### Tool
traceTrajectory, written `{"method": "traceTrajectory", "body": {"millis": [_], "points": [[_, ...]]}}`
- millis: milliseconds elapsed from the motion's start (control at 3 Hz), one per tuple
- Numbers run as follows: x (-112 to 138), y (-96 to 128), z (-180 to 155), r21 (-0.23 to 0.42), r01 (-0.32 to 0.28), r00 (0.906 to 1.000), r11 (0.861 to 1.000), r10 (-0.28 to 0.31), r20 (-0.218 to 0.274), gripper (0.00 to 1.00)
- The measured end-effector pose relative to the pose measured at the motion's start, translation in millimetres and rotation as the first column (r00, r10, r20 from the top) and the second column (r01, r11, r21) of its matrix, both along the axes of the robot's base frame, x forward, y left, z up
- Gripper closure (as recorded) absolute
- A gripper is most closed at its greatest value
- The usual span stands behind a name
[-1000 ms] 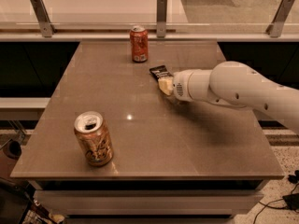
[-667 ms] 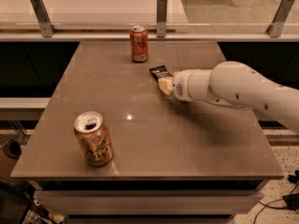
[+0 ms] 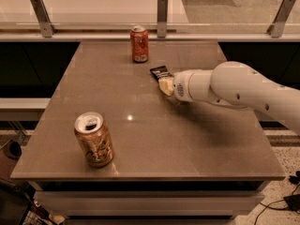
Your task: Move rxbar chocolate near orange can
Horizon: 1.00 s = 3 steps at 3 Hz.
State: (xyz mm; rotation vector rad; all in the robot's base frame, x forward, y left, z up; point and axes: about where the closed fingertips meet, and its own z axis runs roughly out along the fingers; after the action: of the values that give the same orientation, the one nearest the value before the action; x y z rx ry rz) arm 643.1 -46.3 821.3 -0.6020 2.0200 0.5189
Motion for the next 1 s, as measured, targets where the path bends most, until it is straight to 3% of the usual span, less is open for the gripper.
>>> {"method": "traceTrajectory", "body": {"millis": [667,1000], "points": [[0.0,-0.1,0.1,0.0,0.0,1.0,1.0,0.0,0.0,1.0],[1.7,-15.3,34.1,-0.059,0.036,0.9981,0.998,-0.033,0.052,1.0]]}}
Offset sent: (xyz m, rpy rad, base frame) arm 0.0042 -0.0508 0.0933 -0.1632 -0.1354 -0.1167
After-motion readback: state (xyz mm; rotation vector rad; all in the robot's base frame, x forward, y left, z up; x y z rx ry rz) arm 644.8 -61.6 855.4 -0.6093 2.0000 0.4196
